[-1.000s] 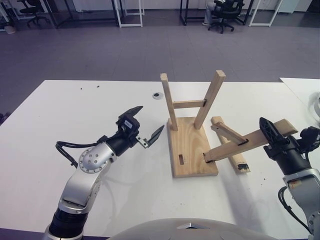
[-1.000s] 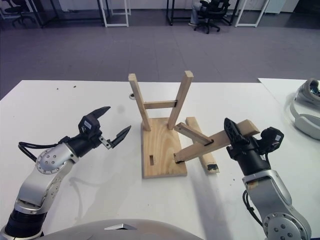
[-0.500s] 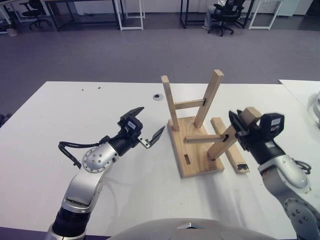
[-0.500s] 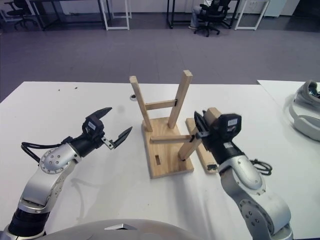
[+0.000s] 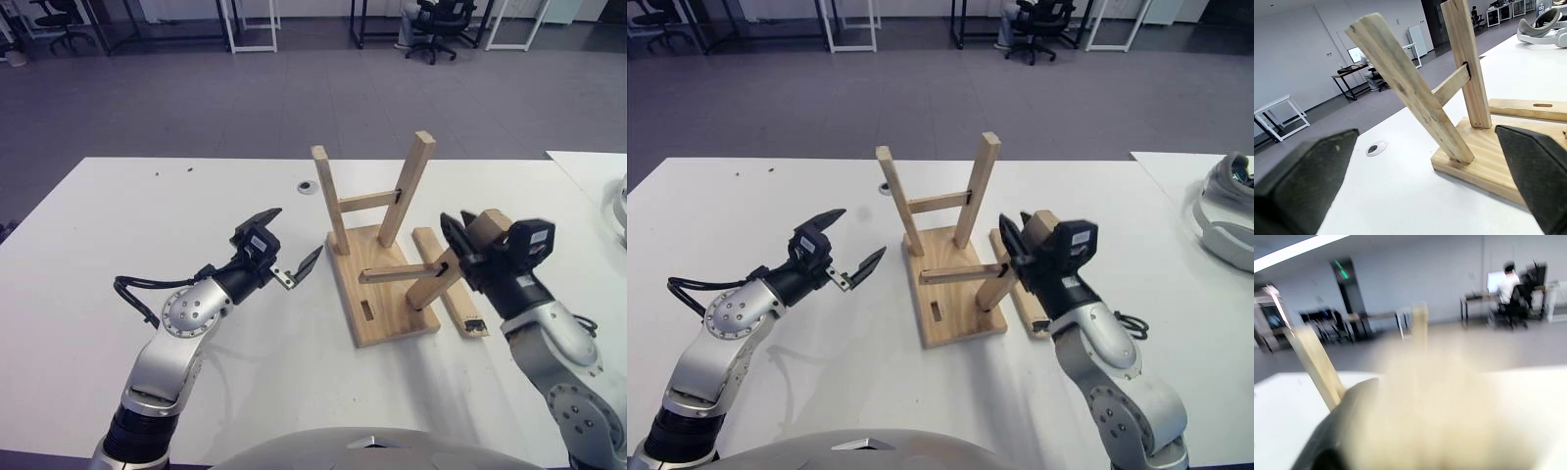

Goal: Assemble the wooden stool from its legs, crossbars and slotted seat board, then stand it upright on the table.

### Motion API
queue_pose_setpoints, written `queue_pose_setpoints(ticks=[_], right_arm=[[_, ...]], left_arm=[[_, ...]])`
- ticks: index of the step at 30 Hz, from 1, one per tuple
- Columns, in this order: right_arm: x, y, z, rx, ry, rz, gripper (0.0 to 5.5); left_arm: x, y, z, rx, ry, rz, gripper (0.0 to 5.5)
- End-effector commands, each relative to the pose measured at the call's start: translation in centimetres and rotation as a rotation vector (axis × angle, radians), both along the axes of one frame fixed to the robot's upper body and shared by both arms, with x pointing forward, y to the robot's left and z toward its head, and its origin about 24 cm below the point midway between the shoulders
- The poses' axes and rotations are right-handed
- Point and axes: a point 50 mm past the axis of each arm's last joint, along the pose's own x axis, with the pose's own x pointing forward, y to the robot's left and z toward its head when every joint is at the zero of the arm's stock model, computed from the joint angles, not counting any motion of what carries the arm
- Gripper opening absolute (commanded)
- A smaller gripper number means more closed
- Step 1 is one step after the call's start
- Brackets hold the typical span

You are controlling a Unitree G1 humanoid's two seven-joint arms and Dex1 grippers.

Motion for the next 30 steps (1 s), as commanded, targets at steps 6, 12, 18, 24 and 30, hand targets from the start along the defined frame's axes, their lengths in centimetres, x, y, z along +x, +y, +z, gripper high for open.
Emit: queue_pose_setpoints(ticks=[6, 12, 18, 24, 30], right_arm=[[3.7, -7.0, 6.6, 0.058, -0.149, -0.131, 3.55], [2.4, -6.7, -8.7, -0.213, 0.496, -0.078, 3.91], [0.6, -5.2, -12.3, -0.215, 0.635, -0.002, 3.91], [0.7, -5.2, -12.8, -0.329, 0.706, -0.05, 3.42], [0.6, -6.4, -13.7, -0.395, 0.798, -0.11, 2.28]], left_arm=[[0.9, 0.5, 0.1, 0.005, -0.032, 0.04, 5.14], [1.4, 0.7, 0.3, -0.017, -0.035, 0.048, 5.14], [1.7, 0.7, 0.2, 0.011, -0.034, 0.03, 5.14], [1.6, 0.3, 0.2, 0.045, -0.04, 0.006, 5.14], [2.2, 0.1, 2.4, -0.019, -0.112, 0.031, 5.14]])
